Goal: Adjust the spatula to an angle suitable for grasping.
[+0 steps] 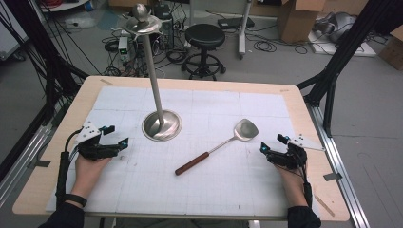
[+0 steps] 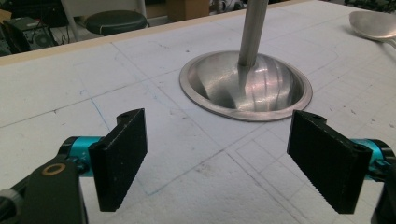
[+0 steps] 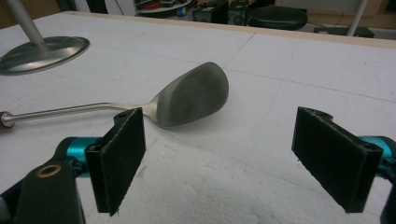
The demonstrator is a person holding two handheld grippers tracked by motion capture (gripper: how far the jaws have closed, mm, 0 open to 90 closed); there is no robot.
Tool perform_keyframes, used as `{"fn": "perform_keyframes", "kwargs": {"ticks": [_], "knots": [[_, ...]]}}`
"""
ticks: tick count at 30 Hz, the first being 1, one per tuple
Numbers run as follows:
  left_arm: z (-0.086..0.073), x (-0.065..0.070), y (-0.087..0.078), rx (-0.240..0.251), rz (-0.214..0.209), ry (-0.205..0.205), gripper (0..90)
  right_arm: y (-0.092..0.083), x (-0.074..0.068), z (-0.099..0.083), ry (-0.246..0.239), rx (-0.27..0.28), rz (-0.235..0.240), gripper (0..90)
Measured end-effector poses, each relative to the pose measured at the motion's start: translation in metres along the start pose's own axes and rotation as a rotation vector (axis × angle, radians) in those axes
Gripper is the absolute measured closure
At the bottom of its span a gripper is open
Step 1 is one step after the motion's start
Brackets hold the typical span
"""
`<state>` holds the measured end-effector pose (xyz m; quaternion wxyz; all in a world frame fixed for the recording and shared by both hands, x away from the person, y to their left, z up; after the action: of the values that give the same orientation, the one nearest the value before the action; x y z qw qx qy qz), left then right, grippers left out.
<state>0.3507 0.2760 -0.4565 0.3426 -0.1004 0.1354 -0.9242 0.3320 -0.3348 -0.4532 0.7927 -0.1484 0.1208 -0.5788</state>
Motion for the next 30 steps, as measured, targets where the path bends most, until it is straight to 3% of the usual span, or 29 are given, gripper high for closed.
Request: {"fn": "perform_keyframes", "kwargs": {"ticks": [9,22,30], "knots": [[0.0,0.002,0.001,-0.007,0.006,0.018,21.0,-0.002,-0.003,0.001,-0.047,0.016,0.001,16.8],[0.003,0.003,0.0,0.004,0.013,0.023,20.6,-0.002,-0.002,0.002,-0.047,0.016,-0.002,16.9],[0.014,0.008,-0.008,0.081,0.006,0.034,20.7,-0.002,-0.002,0.002,-0.053,0.02,-0.003,16.9]]}}
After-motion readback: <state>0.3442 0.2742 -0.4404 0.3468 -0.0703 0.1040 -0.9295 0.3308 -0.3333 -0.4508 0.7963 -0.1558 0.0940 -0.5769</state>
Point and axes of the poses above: each handheld gripper's, and its own axes: y roughly forward along the jaws, z roughly out of its top, x roughly to its right, the point moved 2 cm from there along y, roughly forward along the jaws, and after that the axes turned 11 degrees about -z, right-handed, at the moved point
